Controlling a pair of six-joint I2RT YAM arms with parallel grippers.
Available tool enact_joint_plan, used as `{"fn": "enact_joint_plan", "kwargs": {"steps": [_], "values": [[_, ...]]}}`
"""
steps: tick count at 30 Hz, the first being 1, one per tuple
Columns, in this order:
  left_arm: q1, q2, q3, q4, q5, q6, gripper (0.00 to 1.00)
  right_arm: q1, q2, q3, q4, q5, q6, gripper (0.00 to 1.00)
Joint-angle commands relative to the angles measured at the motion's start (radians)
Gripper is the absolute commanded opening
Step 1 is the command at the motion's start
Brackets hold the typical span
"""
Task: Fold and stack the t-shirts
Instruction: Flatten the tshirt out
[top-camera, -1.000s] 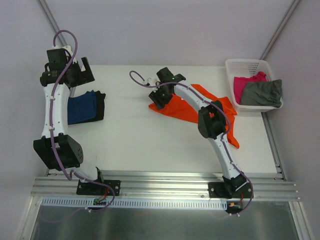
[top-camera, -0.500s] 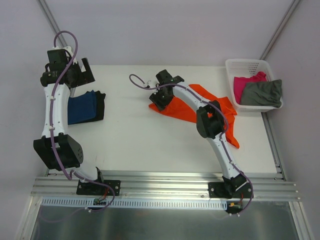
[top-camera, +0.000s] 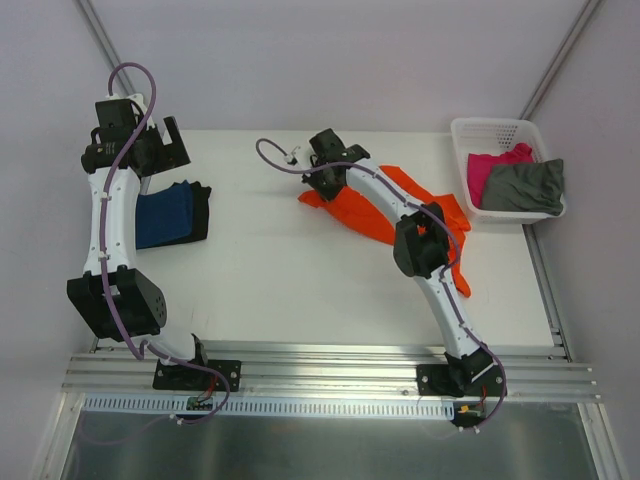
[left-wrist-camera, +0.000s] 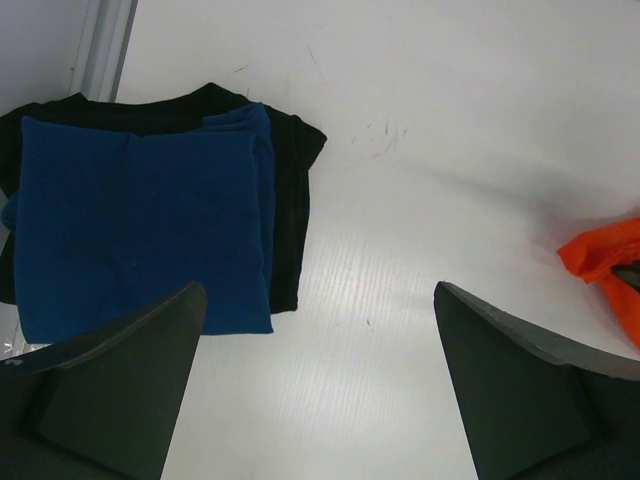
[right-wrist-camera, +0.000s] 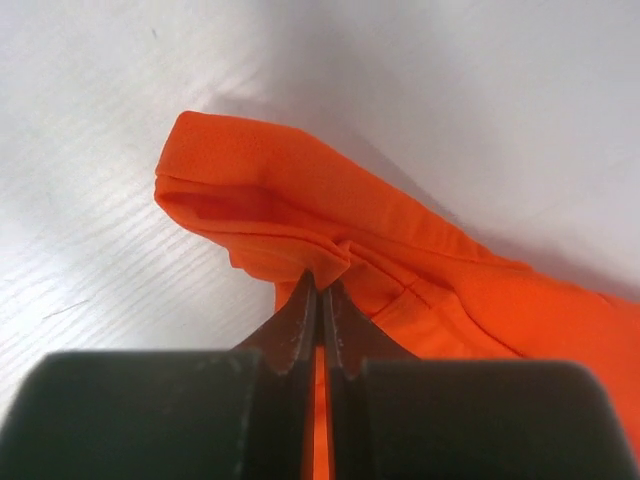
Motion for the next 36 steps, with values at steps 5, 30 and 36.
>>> {"fn": "enact_joint_plan", "kwargs": {"steps": [5, 30, 36], "values": [[-0.006, 0.028, 0.052, 0.027, 0.031, -0.023, 0.99, 0.032, -0.368, 0.129, 0.123, -0.005, 0.066, 0.01], [-0.021, 0.059, 0.080, 0.029, 0.061, -0.018, 0.99, -0.345, -0.509, -0.230, -0.128, 0.040, 0.138, 0.81], [-0.021, 0.056, 0.088, 0.030, 0.051, -0.001, 0.99, -0.344, -0.431, -0.260, -0.096, 0.061, 0.093, 0.75]]}}
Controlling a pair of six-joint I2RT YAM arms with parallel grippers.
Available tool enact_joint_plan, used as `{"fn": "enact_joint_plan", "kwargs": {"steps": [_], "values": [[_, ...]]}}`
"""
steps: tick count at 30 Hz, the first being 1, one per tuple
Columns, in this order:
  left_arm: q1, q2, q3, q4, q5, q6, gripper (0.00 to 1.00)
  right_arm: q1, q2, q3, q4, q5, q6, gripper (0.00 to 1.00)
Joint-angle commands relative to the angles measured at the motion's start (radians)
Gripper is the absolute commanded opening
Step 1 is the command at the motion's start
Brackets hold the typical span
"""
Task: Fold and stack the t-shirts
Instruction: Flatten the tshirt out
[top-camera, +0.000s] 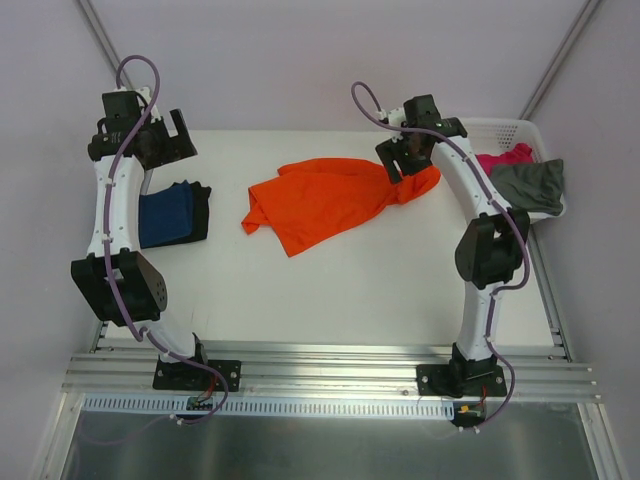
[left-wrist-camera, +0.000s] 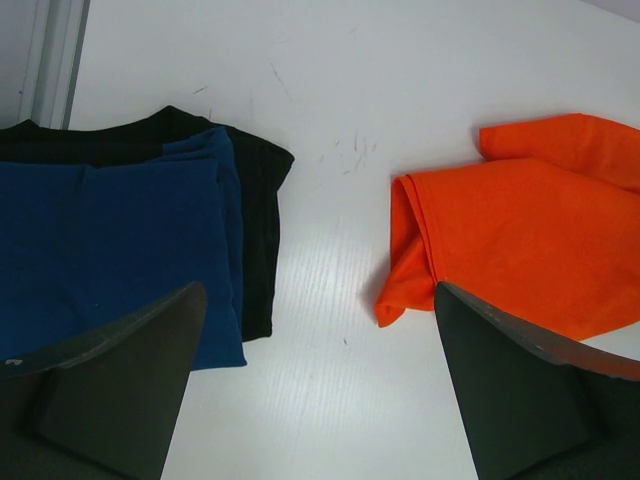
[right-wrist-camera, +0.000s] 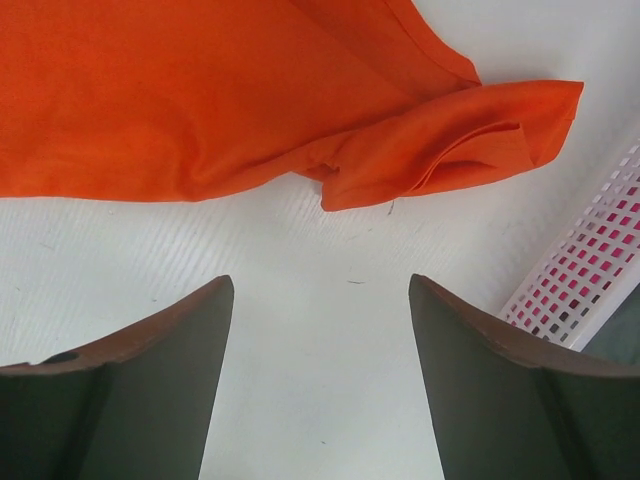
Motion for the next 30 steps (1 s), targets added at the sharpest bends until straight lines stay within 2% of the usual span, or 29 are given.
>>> {"fn": "enact_joint_plan", "kwargs": {"steps": [1, 4, 6, 11, 22, 30], "values": [[-0.008, -0.046, 0.004, 0.015, -0.011, 0.024, 0.99, -0.019, 0.032, 0.032, 0.014, 0.006, -0.028, 0.74], [-0.008, -0.049, -0.002, 0.015, -0.015, 0.030, 0.99, -0.064, 0.129, 0.135, 0.031, 0.009, 0.022, 0.68], [-0.008, -0.054, -0.012, 0.015, -0.015, 0.032, 0.99, -0.083, 0.203, 0.228, 0.052, 0.079, 0.030, 0.65], [-0.008, -0.057, -0.024, 0.015, -0.027, 0.047, 0.99, -0.115, 0.294, 0.317, 0.127, 0.118, 0.000, 0.65], [-0.010, -0.051, -0.021, 0.015, -0.039, 0.065, 0.99, -0.151, 0.340, 0.331, 0.164, 0.092, -0.002, 0.66], [-0.016, -0.045, -0.019, 0.016, -0.044, 0.075, 0.99, -0.175, 0.383, 0.347, 0.169, 0.093, 0.001, 0.57]]}}
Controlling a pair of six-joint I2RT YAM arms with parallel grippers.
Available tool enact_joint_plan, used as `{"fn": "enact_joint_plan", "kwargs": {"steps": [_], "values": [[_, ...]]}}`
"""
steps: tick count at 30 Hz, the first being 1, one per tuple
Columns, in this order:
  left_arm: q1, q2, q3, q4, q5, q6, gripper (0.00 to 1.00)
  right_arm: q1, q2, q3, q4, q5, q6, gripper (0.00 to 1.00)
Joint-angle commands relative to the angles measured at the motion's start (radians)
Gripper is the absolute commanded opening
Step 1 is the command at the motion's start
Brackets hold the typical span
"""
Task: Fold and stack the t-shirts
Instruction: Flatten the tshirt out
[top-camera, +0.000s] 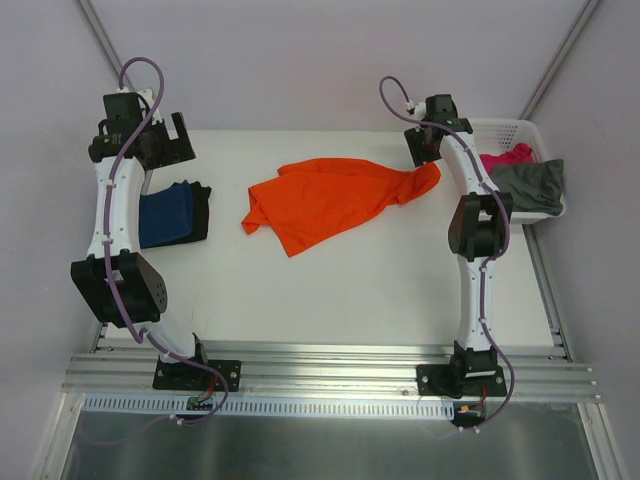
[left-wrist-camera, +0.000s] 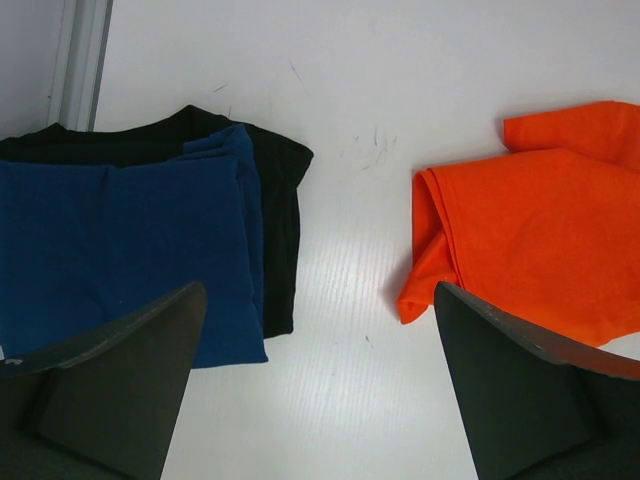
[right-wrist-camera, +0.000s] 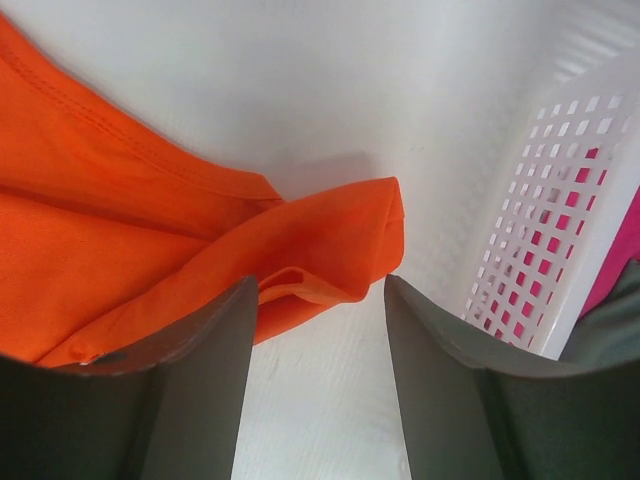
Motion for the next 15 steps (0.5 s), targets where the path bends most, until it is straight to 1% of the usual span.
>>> {"fn": "enact_joint_plan", "kwargs": {"steps": [1, 4, 6, 14, 15], "values": [[-0.011, -0.033, -0.003, 0.014, -0.010, 0.022, 0.99, -0.016, 0.012, 0.038, 0.013, 0.002, -0.005, 0.57], [-0.011, -0.032, -0.006, 0.014, -0.015, 0.022, 0.99, -0.028, 0.005, 0.029, 0.009, -0.010, -0.007, 0.56], [-0.011, -0.030, -0.007, 0.014, -0.013, 0.020, 0.99, -0.033, 0.005, 0.026, 0.001, -0.029, -0.007, 0.53], [-0.019, -0.027, -0.004, 0.014, -0.015, 0.023, 0.99, -0.034, 0.024, 0.037, -0.022, -0.066, -0.009, 0.48], [-0.022, -0.030, -0.006, 0.014, -0.018, 0.025, 0.99, -0.034, 0.029, 0.037, -0.025, -0.104, -0.009, 0.48]]}}
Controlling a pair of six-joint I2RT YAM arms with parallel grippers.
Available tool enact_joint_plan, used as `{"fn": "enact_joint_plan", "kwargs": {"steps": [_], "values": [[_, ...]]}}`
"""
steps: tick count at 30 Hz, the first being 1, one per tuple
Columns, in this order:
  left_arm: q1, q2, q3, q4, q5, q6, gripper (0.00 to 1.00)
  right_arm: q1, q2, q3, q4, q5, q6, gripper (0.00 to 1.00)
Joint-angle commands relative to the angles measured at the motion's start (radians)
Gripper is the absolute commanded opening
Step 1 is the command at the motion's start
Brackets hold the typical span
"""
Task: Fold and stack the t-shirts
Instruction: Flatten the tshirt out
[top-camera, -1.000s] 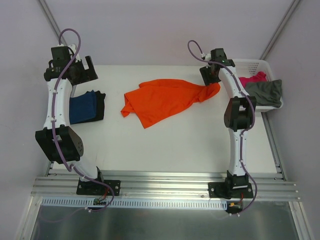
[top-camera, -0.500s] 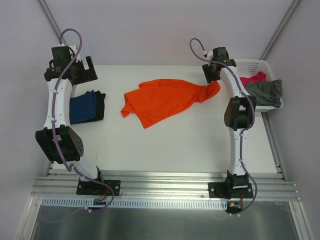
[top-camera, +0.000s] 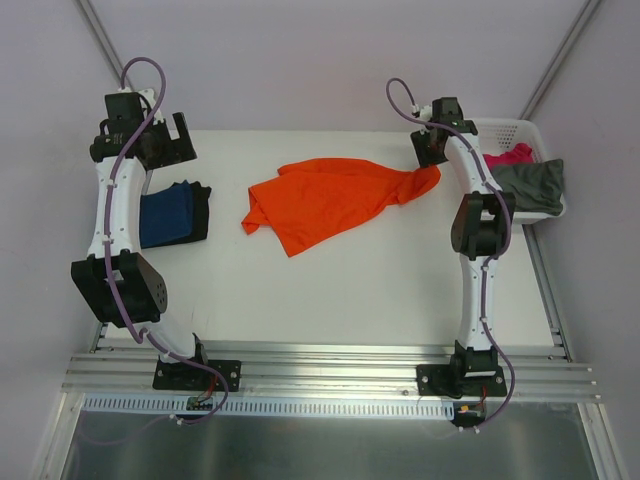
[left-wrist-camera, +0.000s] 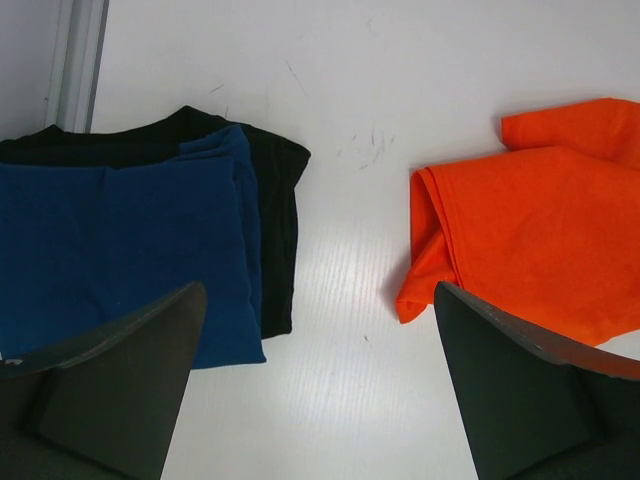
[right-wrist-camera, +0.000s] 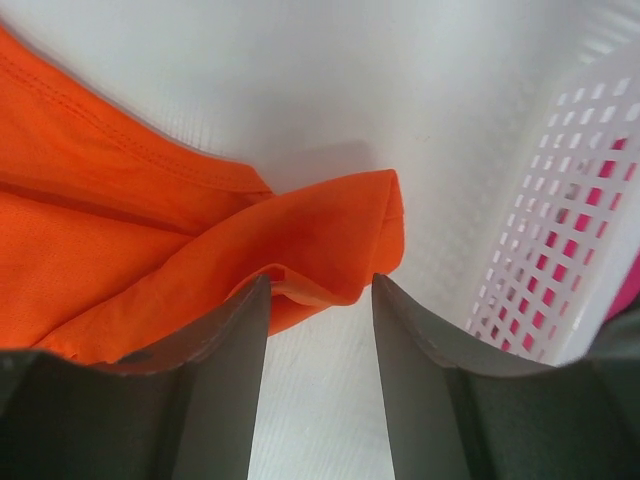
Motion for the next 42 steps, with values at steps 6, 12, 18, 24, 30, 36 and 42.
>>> {"fn": "enact_joint_plan", "kwargs": {"steps": [6, 12, 18, 24, 30, 36, 42], "values": [[-0.018, -0.035, -0.009, 0.016, -0.025, 0.030, 0.99, 0.000, 0.017, 0.037, -0.032, -0.101, -0.007, 0.48], [-0.023, -0.035, -0.007, 0.014, -0.034, 0.036, 0.99, 0.002, 0.034, 0.044, -0.032, -0.103, -0.010, 0.48], [-0.031, -0.036, -0.009, 0.014, -0.039, 0.044, 0.99, 0.002, 0.043, 0.058, -0.026, -0.097, -0.005, 0.43], [-0.034, -0.032, -0.007, 0.014, -0.034, 0.038, 0.99, 0.000, 0.028, 0.054, -0.023, -0.097, -0.010, 0.39], [-0.038, -0.027, -0.007, 0.014, -0.026, 0.033, 0.99, 0.000, 0.022, 0.063, -0.021, -0.095, -0.008, 0.11], [-0.041, -0.021, -0.003, 0.016, -0.006, 0.032, 0.99, 0.000, -0.030, 0.072, -0.027, -0.090, 0.016, 0.00], [-0.101, 0.026, -0.022, 0.011, 0.063, 0.076, 0.99, 0.006, -0.194, 0.077, -0.035, -0.135, 0.090, 0.01]]}}
